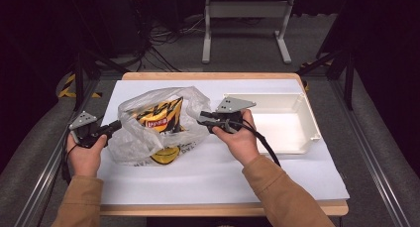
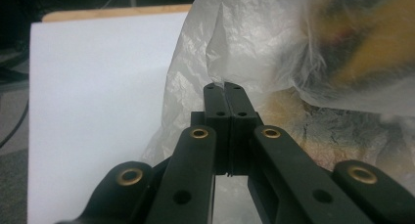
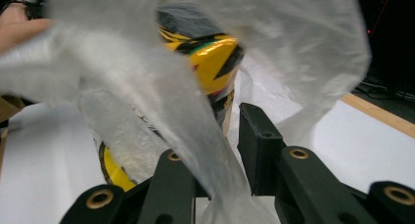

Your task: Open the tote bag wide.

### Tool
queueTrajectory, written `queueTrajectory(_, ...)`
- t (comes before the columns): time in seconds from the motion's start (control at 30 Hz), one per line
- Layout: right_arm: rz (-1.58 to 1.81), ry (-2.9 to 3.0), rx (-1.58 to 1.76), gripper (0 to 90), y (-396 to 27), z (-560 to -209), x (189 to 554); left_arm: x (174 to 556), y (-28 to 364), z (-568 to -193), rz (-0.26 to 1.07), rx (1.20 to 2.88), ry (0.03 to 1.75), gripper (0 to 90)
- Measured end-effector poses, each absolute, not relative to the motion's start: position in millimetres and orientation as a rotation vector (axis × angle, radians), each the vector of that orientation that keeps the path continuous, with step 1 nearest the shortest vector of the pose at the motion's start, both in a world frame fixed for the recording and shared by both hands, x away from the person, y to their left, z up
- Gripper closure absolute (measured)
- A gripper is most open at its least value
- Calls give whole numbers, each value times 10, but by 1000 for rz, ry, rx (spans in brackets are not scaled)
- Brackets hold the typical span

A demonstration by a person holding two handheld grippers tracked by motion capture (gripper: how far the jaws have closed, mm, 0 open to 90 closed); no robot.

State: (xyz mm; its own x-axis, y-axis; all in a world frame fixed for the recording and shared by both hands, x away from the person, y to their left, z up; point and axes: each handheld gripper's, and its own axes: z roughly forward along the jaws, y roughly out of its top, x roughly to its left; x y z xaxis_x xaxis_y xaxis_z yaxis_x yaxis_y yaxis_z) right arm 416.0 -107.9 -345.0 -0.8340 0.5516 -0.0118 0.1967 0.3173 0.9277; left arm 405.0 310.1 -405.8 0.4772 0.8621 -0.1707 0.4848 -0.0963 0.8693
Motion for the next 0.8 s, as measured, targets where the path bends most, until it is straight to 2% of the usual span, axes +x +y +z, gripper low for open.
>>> queueTrajectory(0.37, 1462, 2303, 688, 757, -1001, -3604, 4202, 4063, 2988, -4263, 448, 1896, 1155, 898)
queueTrajectory(0.8, 1385, 2367, 729, 759, -967, -3776, 4188, 4085, 2907, -4444, 364, 1964, 1166, 898)
